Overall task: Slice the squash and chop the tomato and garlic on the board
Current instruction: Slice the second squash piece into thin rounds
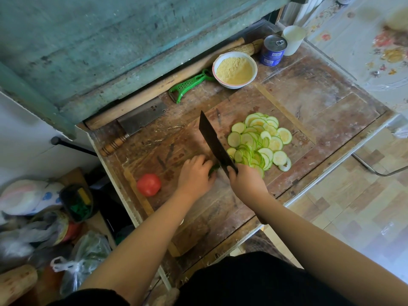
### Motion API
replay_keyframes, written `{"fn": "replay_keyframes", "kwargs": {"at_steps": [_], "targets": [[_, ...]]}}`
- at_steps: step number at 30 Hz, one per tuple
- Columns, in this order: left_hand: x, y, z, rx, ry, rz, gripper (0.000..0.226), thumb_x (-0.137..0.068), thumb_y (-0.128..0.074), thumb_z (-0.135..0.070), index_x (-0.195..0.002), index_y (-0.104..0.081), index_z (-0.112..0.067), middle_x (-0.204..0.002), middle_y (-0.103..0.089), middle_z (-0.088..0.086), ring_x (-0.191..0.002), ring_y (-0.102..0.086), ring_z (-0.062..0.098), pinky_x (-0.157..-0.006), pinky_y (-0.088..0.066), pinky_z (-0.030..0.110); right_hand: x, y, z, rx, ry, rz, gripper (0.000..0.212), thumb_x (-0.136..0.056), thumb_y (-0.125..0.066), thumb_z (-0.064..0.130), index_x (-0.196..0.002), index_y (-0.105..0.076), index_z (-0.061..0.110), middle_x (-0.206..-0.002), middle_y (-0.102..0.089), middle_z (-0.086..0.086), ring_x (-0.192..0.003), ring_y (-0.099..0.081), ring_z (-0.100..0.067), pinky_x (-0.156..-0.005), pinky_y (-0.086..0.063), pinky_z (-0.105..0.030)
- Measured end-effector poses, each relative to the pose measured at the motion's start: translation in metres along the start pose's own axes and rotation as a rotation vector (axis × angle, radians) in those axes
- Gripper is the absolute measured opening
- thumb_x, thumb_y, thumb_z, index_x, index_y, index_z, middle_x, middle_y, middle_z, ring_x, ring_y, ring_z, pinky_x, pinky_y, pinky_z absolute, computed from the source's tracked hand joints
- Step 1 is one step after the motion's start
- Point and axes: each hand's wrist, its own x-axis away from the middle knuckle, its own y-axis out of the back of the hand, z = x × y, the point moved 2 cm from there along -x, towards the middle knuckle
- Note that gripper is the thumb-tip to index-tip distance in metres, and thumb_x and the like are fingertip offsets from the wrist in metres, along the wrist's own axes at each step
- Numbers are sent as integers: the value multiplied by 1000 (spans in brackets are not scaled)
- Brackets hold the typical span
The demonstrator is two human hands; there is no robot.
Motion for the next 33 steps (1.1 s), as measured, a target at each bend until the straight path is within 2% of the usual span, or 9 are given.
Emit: {"fn": "replay_keyframes", "kwargs": {"at_steps": [3, 6, 12, 21, 25, 27, 30, 32, 33], "targets": [[4, -2, 3, 10, 23, 28, 24, -74, -72, -19, -98, -72, -13, -88, -66, 6, -74, -64, 30, -58, -48, 35, 8, 7, 0, 1, 52, -23, 26, -100, -39, 29, -79, -47, 16, -57, -43, 6, -51, -39, -9, -46, -25, -28], [7, -4, 4, -2, -29, -1, 30, -73, -76, -16, -103, -72, -13, -85, -65, 5, -72, -64, 29, -54, -46, 34, 9, 9, 1, 7, 64, -25, 28, -100, -40, 29, -76, -46, 16, -57, -44, 5, -51, -40, -10, -45, -26, -28], [7, -4, 5, -56, -66, -17, 40, -84, -46, -33, -110, -70, -13, -83, -65, 3, -73, -63, 26, -56, -43, 29, 10, 7, 0, 8, 42, -7, 28, -100, -40, 30, -79, -49, 14, -59, -46, 3, -56, -45, -18, -44, -27, -26], [7, -8, 5, -61, -48, 4, 41, -85, -46, -33, -112, -69, -13, -84, -64, 2, -75, -63, 25, -58, -41, 30, 5, 2, 1, 61, 14, 13, 31, -100, -38, 32, -79, -49, 13, -61, -45, 2, -53, -42, -14, -45, -26, -27], [8, -9, 4, -69, -47, -24, 36, -82, -57, -27, -111, -69, -10, -86, -65, 3, -77, -63, 25, -60, -43, 31, -2, -6, 1, 68, -31, 52, 32, -100, -38, 31, -89, -57, 8, -74, -53, -5, -69, -50, -24, -59, -35, -28], [8, -7, 4, -71, -38, -28, 41, -83, -48, -30, -110, -70, -9, -87, -66, 2, -79, -64, 23, -61, -44, 31, -6, -9, 1, 49, -49, 53, 32, -100, -38, 31, -91, -58, 8, -78, -56, -8, -70, -50, -25, -61, -35, -28], [7, -8, 5, -37, -20, -12, 39, -81, -53, -28, -111, -69, -9, -87, -67, 2, -80, -65, 24, -61, -45, 31, -6, -9, 0, 18, -42, 38, 34, -100, -38, 31, -95, -60, 5, -75, -57, -7, -67, -51, -25, -58, -35, -28], [8, -8, 6, -12, -3, 4, 38, -79, -62, -24, -113, -68, -9, -87, -67, 4, -81, -65, 26, -63, -46, 32, -2, -8, 0, -3, -27, 18, 34, -100, -38, 32, -90, -58, 6, -69, -54, -3, -63, -51, -23, -52, -34, -29], [7, -8, 6, -9, 4, 13, 37, -81, -60, -26, -113, -68, -9, -87, -67, 4, -80, -65, 26, -62, -46, 32, 1, -6, -1, -3, -19, 7, 32, -100, -38, 32, -87, -56, 9, -65, -52, 0, -59, -49, -21, -48, -32, -28]]}}
